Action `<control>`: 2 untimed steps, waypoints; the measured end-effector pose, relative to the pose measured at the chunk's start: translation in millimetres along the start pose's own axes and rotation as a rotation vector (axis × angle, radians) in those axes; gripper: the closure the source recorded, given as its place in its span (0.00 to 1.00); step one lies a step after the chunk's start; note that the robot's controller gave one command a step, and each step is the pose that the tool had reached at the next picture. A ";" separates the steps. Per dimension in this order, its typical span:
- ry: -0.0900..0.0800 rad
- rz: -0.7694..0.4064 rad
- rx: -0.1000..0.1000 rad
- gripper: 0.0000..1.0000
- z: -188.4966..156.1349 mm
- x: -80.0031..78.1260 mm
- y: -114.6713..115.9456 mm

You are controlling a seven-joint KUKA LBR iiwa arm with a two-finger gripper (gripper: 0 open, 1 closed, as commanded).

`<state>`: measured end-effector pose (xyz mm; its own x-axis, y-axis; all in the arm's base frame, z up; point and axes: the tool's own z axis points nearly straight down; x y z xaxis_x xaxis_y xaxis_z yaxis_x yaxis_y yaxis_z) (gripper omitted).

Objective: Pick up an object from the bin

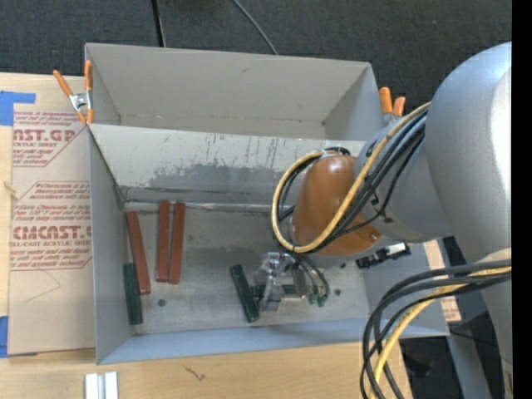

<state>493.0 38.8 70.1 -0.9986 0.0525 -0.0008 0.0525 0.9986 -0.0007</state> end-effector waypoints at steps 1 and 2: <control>0.000 0.000 0.000 1.00 0.0 0.0 0.0; -0.001 -0.056 -0.001 1.00 -136.1 6.1 -5.8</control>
Offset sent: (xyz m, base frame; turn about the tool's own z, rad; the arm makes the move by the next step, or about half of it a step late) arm -0.0068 -0.0063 0.1363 -0.0541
